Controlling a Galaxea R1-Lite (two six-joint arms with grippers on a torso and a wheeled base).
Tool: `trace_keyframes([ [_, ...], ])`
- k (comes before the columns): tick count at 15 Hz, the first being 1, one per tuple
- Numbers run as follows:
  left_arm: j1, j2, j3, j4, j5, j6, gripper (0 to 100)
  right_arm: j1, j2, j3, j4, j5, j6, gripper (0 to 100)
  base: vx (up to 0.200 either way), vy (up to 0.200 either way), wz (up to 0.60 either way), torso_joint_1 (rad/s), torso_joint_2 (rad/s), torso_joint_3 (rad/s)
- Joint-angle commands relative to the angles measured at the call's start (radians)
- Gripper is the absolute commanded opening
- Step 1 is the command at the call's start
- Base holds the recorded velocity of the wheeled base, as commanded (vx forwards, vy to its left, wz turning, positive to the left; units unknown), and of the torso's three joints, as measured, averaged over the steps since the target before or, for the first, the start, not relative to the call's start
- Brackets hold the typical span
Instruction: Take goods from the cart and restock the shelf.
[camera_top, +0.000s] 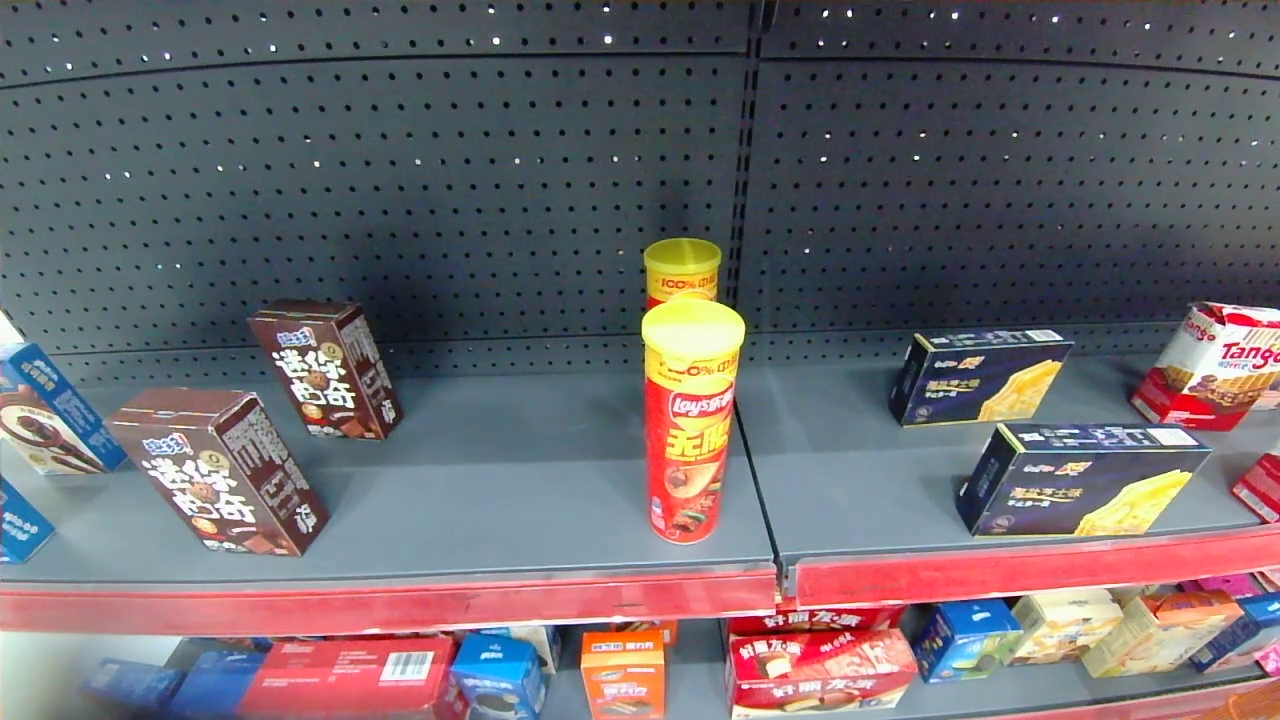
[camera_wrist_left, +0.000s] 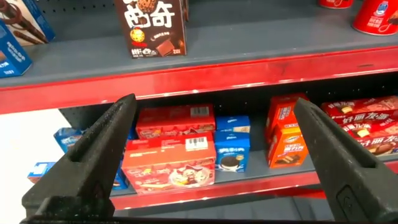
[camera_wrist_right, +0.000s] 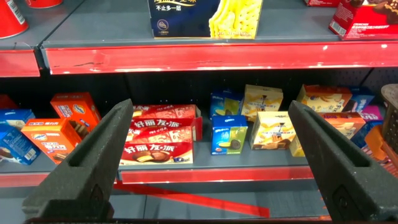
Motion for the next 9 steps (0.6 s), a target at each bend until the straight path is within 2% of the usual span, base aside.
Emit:
trace_keyframes([
  [1, 0.000, 0.004, 0.000, 0.000, 0.002, -0.005, 100, 0.000, 0.001, 0.000, 0.000, 0.001, -0.001, 100, 0.000, 0.000, 0.00, 0.000, 0.00, 0.000],
  [3, 0.000, 0.004, 0.002, -0.003, 0.000, -0.019, 100, 0.000, 0.001, 0.000, 0.000, 0.001, -0.001, 100, 0.000, 0.000, 0.00, 0.000, 0.00, 0.000],
  [9, 0.000, 0.004, 0.002, -0.003, 0.002, -0.024, 100, 0.000, 0.001, 0.000, 0.000, 0.001, -0.001, 100, 0.000, 0.000, 0.00, 0.000, 0.00, 0.000],
])
